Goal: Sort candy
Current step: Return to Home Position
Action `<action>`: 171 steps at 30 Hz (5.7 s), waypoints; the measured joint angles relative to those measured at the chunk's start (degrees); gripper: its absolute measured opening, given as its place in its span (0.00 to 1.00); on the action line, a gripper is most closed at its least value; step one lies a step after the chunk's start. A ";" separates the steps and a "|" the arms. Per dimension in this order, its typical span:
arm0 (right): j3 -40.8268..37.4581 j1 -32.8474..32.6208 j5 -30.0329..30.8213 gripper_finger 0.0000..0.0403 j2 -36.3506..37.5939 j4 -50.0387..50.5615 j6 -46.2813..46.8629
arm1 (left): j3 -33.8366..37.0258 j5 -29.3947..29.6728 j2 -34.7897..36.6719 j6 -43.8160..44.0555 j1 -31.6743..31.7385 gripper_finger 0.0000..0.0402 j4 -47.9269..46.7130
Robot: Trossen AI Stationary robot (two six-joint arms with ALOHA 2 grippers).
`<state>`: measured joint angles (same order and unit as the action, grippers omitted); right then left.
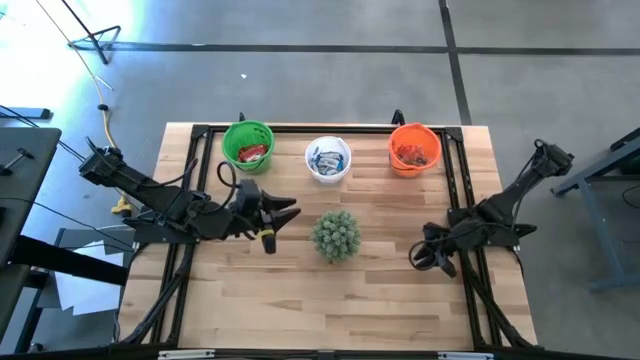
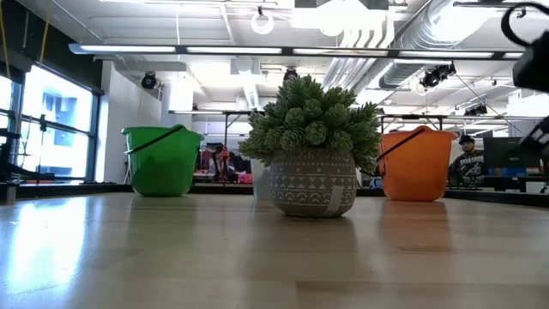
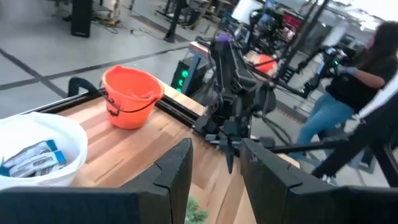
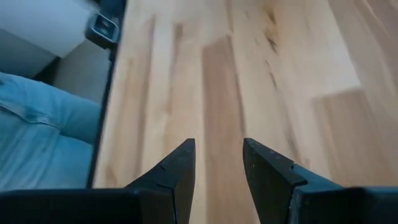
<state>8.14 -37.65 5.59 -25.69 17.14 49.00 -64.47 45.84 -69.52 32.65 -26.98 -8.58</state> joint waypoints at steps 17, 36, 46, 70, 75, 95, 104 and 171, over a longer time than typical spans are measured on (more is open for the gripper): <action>-1.92 0.00 0.01 0.32 18.76 1.41 -0.41 | 0.00 6.01 0.00 1.65 1.16 0.30 2.20; -1.94 0.26 -0.01 0.32 25.26 1.50 -0.01 | 0.00 6.04 0.00 1.76 4.87 0.30 2.49; -1.94 0.26 0.00 0.32 25.26 1.52 -0.01 | 0.00 5.72 0.00 -2.83 6.42 0.30 2.45; -1.83 2.23 16.93 0.32 21.72 -2.03 -49.84 | 0.00 -0.42 0.00 -1.37 9.39 0.30 2.85; -1.83 2.43 17.40 0.32 21.57 -1.62 -58.95 | -0.01 -0.30 0.00 -1.37 9.35 0.30 4.71; -1.83 2.40 26.79 0.32 21.57 -8.78 -65.58 | 0.00 -0.29 0.00 -2.32 10.06 0.30 5.56; -5.05 2.40 25.90 0.32 24.79 -14.19 -65.75 | -0.01 -0.28 0.00 0.12 10.51 0.30 5.60; -7.62 2.37 25.72 0.32 25.29 -21.56 -65.58 | 35.72 -34.64 24.56 -22.11 18.40 0.30 20.53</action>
<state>0.51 -35.28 31.31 -0.40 -4.43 -16.58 -28.75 11.19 -44.96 10.55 -8.58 11.95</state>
